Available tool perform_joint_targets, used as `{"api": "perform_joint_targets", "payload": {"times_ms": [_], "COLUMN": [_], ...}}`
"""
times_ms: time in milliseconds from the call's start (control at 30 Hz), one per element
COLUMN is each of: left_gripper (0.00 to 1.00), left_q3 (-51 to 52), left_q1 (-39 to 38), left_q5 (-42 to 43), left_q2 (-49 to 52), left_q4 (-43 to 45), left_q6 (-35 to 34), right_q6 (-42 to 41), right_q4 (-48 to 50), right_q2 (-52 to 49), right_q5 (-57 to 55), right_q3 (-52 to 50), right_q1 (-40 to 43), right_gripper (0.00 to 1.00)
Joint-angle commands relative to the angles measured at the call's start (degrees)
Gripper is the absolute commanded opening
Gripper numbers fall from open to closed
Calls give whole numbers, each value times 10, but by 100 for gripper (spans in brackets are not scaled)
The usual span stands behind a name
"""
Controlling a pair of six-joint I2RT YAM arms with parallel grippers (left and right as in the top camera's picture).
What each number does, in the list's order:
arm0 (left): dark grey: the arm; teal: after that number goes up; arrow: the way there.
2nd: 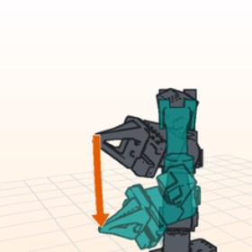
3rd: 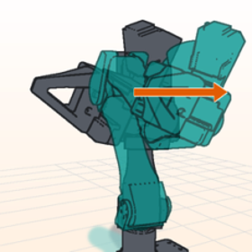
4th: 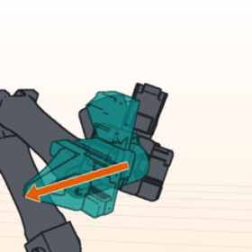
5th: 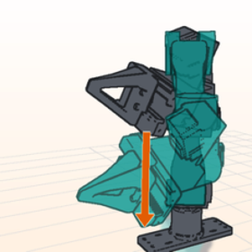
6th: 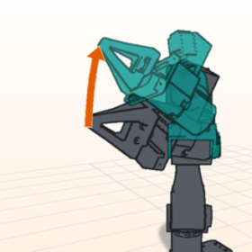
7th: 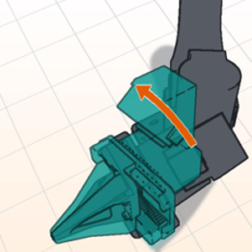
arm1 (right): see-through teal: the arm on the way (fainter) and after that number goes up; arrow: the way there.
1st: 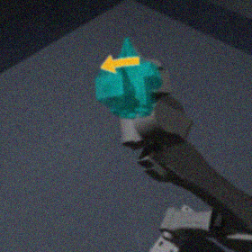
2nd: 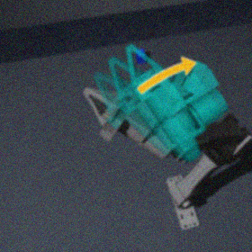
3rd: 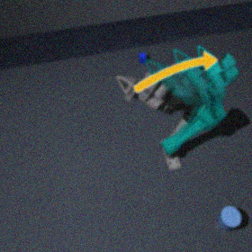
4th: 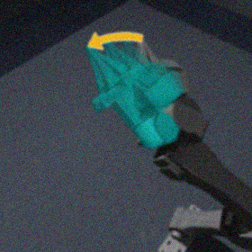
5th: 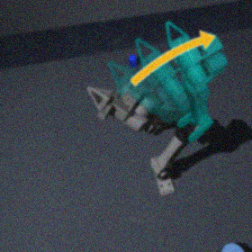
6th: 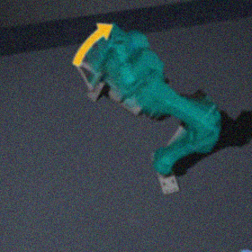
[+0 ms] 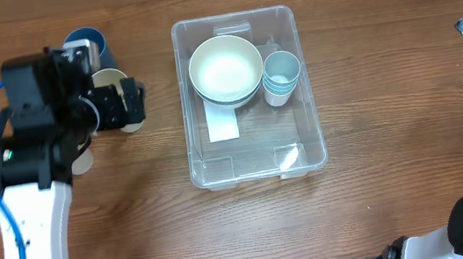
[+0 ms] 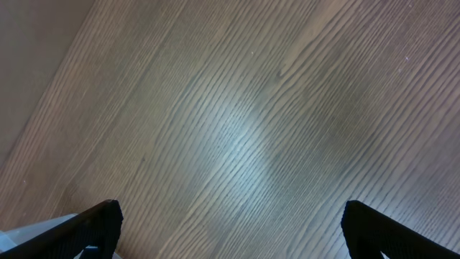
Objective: Pack container
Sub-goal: 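Withdraw the right gripper and grasp the tall cream cup with the left, then carry the tall cream cup into the container and release it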
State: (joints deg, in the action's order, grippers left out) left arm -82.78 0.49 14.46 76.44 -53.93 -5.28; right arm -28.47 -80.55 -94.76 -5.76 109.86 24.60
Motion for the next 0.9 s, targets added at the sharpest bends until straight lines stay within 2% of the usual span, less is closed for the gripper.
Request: {"api": "perform_joint_targets", "payload": {"times_ms": [0,100,167,267,433,467,533,567,667,700,867], "left_gripper": [100,100,100,100,97,92,63,45,20,4,4], "left_q3": [-15,-15,-15,-15,-15,-15,-15,-15,-18,-24,-76], "left_q1": [2,-2,-9,-22,-27,-27,-28,-28,-28,-28,-33], "left_q5": [32,27,-16,-66,-75,-74,-74,-75,-75,-75,-78], "left_q2": [75,120,141,183,253,263,276,278,277,277,264], "left_q4": [35,58,68,82,105,105,102,100,96,87,4], "left_q6": [39,92,120,133,134,134,124,114,90,80,55], "right_q6": [-3,-3,-3,-3,-3,-3,-3,-3,-3,-3,-3], "right_q4": [3,3,3,3,3,3,3,3,3,3,3], "right_q2": [1,1,1,1,1,1,1,1,1,1,1], "right_q5": [-2,-2,-2,-2,-2,-2,-2,-2,-2,-2,-2], "right_q3": [7,7,7,7,7,7,7,7,7,7,7], "right_q1": [-2,-2,-2,-2,-2,-2,-2,-2,-2,-2,-2], "right_gripper": [100,100,100,100,100,100,100,100,100,100,100]}}
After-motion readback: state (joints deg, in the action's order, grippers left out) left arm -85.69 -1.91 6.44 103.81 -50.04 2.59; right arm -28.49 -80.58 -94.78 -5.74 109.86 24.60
